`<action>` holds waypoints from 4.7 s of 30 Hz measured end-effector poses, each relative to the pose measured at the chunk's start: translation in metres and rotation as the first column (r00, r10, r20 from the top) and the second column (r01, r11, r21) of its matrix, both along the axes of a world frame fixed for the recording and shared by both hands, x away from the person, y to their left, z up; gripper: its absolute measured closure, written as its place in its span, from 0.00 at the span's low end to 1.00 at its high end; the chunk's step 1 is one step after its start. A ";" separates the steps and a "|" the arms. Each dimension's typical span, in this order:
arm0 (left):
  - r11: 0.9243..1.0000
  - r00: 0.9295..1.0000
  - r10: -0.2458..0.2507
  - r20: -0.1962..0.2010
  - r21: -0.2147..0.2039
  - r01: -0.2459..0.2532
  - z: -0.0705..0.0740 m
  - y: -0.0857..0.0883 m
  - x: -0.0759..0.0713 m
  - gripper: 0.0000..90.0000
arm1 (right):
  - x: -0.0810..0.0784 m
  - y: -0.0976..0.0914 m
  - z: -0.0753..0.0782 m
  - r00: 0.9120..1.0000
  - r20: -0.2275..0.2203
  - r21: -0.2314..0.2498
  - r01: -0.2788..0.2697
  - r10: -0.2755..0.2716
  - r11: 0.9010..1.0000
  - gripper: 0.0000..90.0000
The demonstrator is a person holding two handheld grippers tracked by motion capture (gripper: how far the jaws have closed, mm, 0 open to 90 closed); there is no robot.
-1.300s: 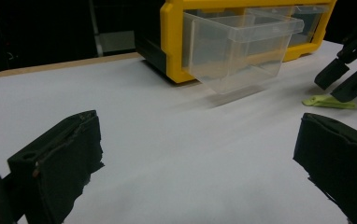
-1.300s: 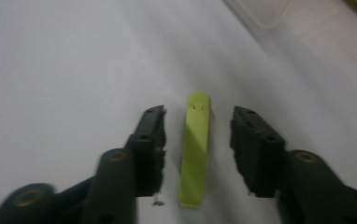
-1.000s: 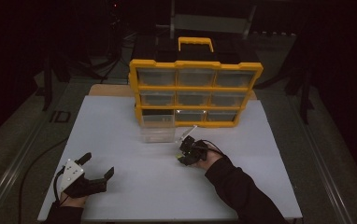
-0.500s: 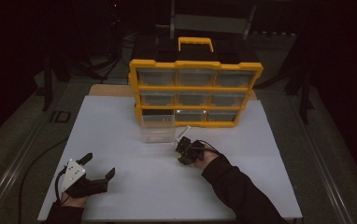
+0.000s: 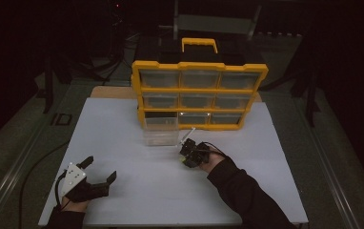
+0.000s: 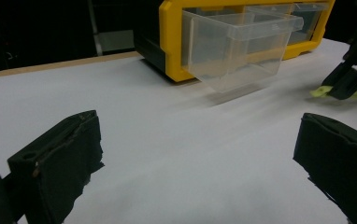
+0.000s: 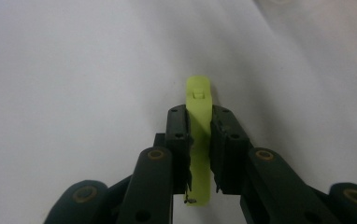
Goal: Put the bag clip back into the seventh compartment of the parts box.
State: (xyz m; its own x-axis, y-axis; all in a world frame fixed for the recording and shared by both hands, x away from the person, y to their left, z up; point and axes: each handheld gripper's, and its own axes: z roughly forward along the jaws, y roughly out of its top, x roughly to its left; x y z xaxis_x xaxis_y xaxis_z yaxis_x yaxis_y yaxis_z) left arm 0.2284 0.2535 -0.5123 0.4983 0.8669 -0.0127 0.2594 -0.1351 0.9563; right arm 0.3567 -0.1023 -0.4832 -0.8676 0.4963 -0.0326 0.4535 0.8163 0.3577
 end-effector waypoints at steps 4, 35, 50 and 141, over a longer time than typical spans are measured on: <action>1.000 1.000 -0.002 0.004 0.006 0.002 0.001 -0.001 -0.001 0.01 | 0.000 -0.007 0.010 1.000 -0.005 0.024 0.007 -0.007 1.000 0.88; 1.000 1.000 -0.002 0.004 0.001 0.002 0.001 -0.001 -0.001 0.01 | 0.017 -0.007 0.107 0.996 0.080 0.119 0.015 -0.025 0.993 0.88; 1.000 1.000 -0.003 0.004 -0.003 0.003 0.000 0.000 -0.001 0.01 | 0.030 0.016 0.136 0.989 0.145 0.144 -0.047 0.026 0.989 0.87; 1.000 1.000 -0.012 0.001 0.004 0.012 0.000 -0.001 -0.001 0.01 | 0.035 -0.011 0.108 0.993 0.079 0.335 0.061 -0.093 0.940 0.11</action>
